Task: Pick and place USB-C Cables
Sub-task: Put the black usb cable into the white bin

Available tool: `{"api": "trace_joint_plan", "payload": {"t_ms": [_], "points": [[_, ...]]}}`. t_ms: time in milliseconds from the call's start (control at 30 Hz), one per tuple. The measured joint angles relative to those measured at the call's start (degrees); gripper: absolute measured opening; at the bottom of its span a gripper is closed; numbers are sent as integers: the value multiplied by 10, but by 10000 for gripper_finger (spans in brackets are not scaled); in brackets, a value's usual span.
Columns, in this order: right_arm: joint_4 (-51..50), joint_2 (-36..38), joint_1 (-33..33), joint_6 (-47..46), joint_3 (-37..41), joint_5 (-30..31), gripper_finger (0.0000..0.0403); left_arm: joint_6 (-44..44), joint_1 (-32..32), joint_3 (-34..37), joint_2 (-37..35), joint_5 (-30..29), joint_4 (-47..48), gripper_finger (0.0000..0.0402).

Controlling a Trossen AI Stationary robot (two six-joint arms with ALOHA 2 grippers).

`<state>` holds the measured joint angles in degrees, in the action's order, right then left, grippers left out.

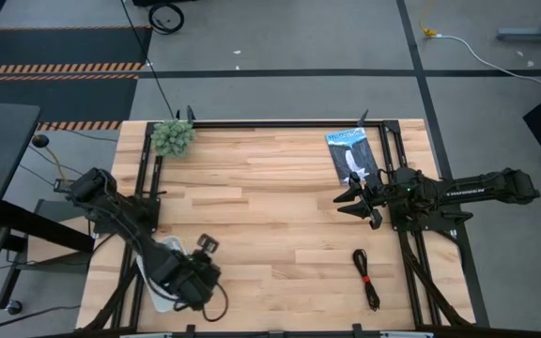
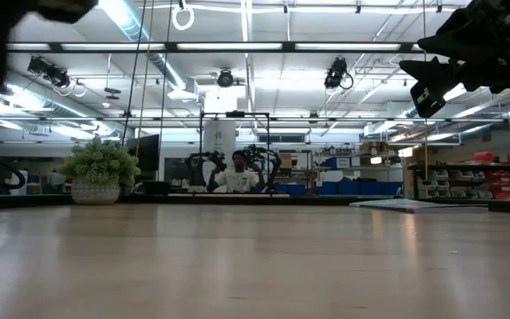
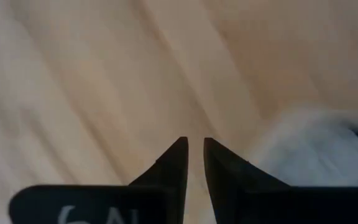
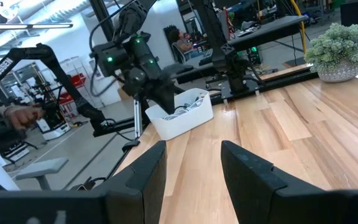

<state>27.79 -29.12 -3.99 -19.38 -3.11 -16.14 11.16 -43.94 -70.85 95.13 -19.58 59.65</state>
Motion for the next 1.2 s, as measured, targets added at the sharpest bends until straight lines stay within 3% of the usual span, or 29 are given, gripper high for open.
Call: {"api": "trace_joint_plan", "payload": {"t_ms": [200,367,600,800,1033,1200], "points": [[0,0,0,0,0,0,159,-59,60,0,0,-173,-134,44],[0,0,0,0,0,0,159,-107,128,0,0,-238,-261,43],[0,0,0,0,0,0,159,-277,209,0,0,-235,-409,43],[1,0,0,0,0,0,159,-383,256,0,-7,-107,-526,41],[94,0,0,-51,0,0,159,-375,274,0,-49,-71,-473,9],[181,-1,5,-106,0,24,159,-358,264,8,-61,-54,-452,8]]}}
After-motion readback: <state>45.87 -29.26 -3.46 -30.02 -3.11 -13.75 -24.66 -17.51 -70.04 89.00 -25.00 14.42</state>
